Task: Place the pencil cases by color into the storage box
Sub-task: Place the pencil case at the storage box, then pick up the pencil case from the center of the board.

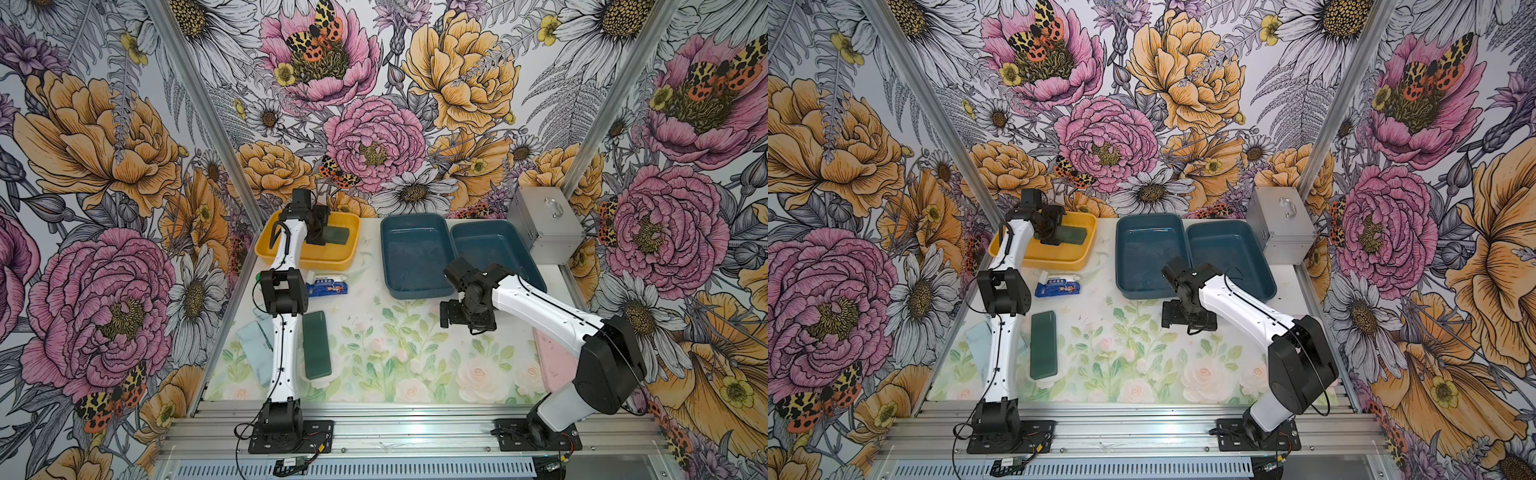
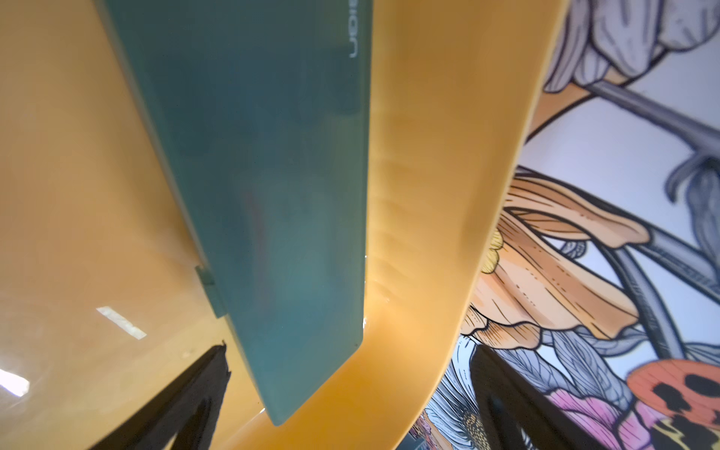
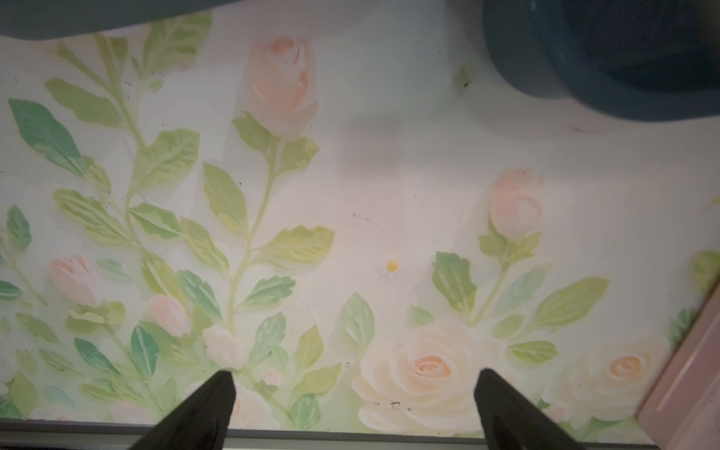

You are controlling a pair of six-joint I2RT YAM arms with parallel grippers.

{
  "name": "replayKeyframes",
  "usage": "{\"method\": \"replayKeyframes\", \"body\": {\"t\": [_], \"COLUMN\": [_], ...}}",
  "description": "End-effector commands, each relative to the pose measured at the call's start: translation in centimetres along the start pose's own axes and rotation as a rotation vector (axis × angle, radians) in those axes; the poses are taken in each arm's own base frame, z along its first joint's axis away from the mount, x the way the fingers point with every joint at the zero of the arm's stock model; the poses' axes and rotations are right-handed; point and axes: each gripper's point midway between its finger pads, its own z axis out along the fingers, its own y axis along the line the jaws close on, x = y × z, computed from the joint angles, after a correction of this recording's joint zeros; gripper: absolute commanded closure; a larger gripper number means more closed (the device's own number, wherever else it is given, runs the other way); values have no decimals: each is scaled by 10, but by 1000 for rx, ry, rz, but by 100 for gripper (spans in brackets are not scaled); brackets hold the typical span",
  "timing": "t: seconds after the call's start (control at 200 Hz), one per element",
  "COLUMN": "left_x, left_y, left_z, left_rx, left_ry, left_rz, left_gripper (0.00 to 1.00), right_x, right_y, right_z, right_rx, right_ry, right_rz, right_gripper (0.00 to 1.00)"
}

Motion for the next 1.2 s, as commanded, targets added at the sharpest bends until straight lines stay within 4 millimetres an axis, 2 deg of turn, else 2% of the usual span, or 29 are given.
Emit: {"method": "replayKeyframes", "body": {"t": [0.0,0.06,0.125,0.255,0.315,0.395,0.42,0.5,0.62,0.745,0.871,1.031,1.191], "left_x": [8,21,37,70,82,95,100,117,137,142,141,137,128], "left_y": [-42,-47,-42,-15,11,58,70,118,185,229,251,277,292], "left_z": [-63,-91,-119,-172,-191,-206,-220,-235,-249,-258,-260,-253,-247], "left_rx": [101,104,93,59,10,-71,-77,-138,-218,-294,-365,-494,-550], "left_ry": [-1,7,26,49,49,89,92,127,176,166,147,127,104], "left_rz": [138,216,306,518,609,657,667,686,674,684,744,832,902], "left_gripper": [1,1,1,1,1,1,1,1,1,1,1,1,1], "right_x": [-2,0,2,8,11,14,15,18,21,24,25,28,31], "right_y": [-4,-6,-7,-11,-13,-15,-15,-16,-16,-15,-14,-13,-15], "right_z": [-7,-7,-8,-9,-9,-9,-9,-9,-8,-8,-9,-8,-7], "right_rx": [-6,-7,-9,-12,-14,-18,-18,-23,-30,-36,-46,-55,-53], "right_ry": [-39,-38,-39,-42,-43,-44,-44,-38,-32,-25,-32,-29,-30], "right_rz": [3,-9,-21,-43,-53,-67,-72,-89,-109,-123,-122,-123,-120], "right_gripper": [1,1,1,1,1,1,1,1,1,1,1,1,1]}}
